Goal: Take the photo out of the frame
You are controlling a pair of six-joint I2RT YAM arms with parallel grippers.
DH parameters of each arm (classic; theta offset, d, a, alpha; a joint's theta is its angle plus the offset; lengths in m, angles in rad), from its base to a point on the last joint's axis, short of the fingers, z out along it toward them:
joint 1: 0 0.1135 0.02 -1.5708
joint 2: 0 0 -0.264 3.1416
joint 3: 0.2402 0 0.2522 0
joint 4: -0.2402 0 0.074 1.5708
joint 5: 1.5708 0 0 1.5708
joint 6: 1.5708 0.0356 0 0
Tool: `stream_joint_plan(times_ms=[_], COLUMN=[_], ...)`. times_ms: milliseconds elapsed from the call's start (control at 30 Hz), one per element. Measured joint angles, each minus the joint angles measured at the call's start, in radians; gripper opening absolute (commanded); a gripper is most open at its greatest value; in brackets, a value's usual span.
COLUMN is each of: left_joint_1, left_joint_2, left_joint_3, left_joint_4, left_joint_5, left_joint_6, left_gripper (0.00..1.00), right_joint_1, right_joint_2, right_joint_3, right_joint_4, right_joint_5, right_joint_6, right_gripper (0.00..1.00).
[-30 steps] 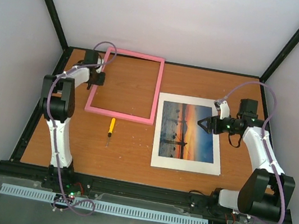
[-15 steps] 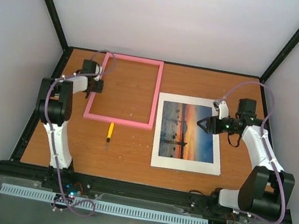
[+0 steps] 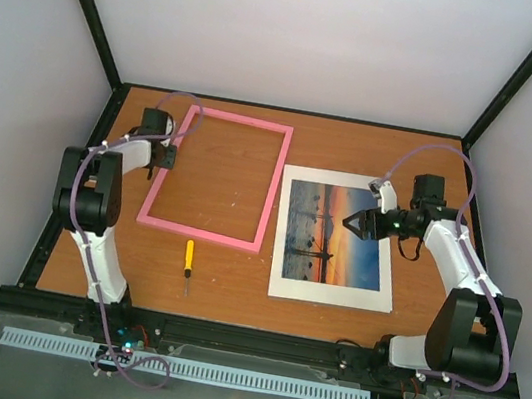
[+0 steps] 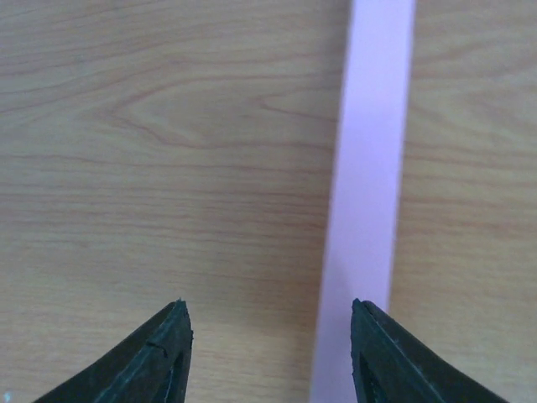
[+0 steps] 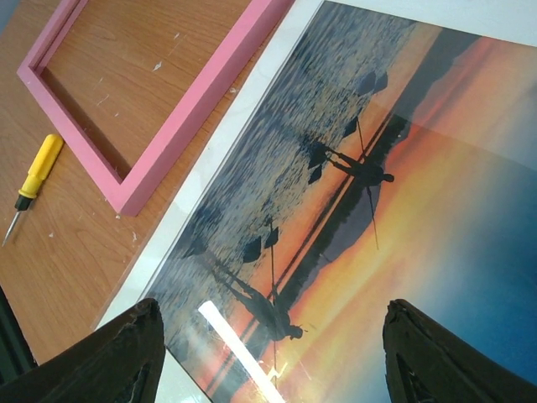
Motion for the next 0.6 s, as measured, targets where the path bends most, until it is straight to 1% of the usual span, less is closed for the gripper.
stream_joint_plan(times_ms=[133,233,300,400,500,533,567,600], left_joint_1=[0.0,0.0,0.0,0.0,-0.005,-0.011,-0.021,-0.044], left_joint_2=[0.002,-0.041,-0.102,-0.245,-0.416,-0.461,-0.503,-0.544], left_joint_3=[0.042,0.051,0.048,0.026,-0.016,-0.034,-0.056,-0.088], left_joint_4=[-0.05,-0.09,-0.108,-0.106,-0.076,-0.063,-0.046,-0.025], left_joint_5=[-0.063,-0.083,-0.057,-0.003,0.1,0.136,0.167,0.193], left_joint_6=[-0.052,-0.104,-0.132,-0.188,-0.242,-0.255,-0.266,-0.279], left_gripper=[0.57,0.58,0.58,0.56,0.5,0.43,0.38,0.37], right_joint_1=[0.0,0.0,0.0,0.0,0.0,0.0,0.0,0.0], right_joint_2=[0.0,-0.001,-0.001,-0.001,-0.013,-0.023,-0.035,-0.046], right_joint_3=[0.0,0.0,0.001,0.006,0.012,0.012,0.012,0.012], right_joint_4=[0.0,0.0,0.0,-0.008,-0.014,-0.018,-0.023,-0.029], right_joint_5=[0.01,0.024,0.04,0.079,0.132,0.157,0.182,0.208], right_joint_6=[0.0,-0.003,-0.013,-0.033,-0.066,-0.084,-0.103,-0.124], right_gripper=[0.7,0.7,0.7,0.71,0.72,0.72,0.72,0.72])
